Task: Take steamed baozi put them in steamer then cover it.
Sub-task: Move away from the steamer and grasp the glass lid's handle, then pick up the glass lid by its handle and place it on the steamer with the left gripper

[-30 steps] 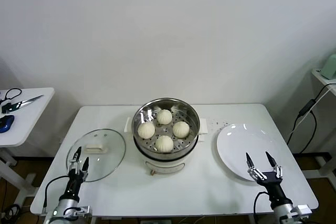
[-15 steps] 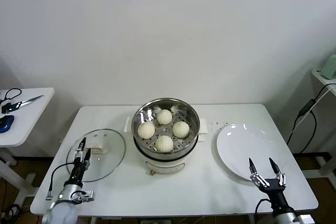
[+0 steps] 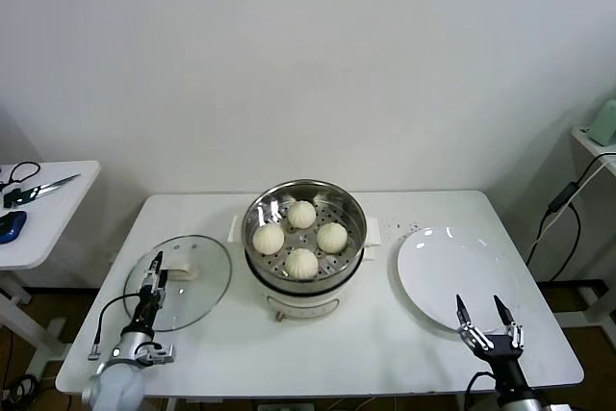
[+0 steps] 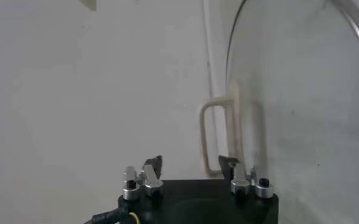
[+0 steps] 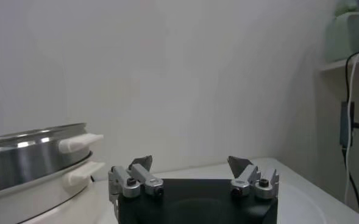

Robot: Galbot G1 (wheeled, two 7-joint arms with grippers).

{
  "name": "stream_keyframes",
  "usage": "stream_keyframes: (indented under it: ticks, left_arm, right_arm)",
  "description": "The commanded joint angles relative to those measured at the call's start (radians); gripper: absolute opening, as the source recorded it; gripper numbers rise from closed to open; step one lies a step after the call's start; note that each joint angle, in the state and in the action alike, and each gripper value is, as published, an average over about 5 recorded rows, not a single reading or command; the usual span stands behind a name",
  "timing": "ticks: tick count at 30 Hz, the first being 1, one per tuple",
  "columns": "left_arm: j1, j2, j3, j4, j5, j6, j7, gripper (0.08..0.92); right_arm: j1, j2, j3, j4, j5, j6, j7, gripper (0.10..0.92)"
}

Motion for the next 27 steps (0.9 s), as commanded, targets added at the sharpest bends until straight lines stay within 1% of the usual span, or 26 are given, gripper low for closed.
stream_keyframes:
  ticks: [1, 16, 19, 24, 27]
  left_arm:
    - [-0.018, 0.002, 0.0, 0.02, 0.008, 0.002, 0.001, 0.617]
    - [-0.03, -0.003, 0.004, 0.038, 0.021, 0.001, 0.009, 0.186]
    - [-0.024, -0.007, 0.004, 0.024, 0.008, 0.003, 0.014, 0.147]
    - [-0.012, -0.011, 0.0, -0.032, -0.074, -0.023, 0.027, 0.146]
    - [0.004, 0.009, -0.001, -0.114, -0.165, -0.03, 0.062, 0.146]
  right_arm:
    - [-0.004, 0.005, 0.001, 0.006, -0.002, -0.002, 0.001, 0.823]
    - [0.01, 0.009, -0.01, -0.001, -0.005, -0.006, 0.003, 0.823]
    - [0.012, 0.01, -0.01, -0.002, -0.003, -0.005, 0.003, 0.823]
    - [0.011, 0.006, -0.01, 0.001, 0.0, -0.005, 0.003, 0.823]
    - [0.011, 0.002, -0.011, -0.002, -0.004, -0.006, 0.011, 0.823]
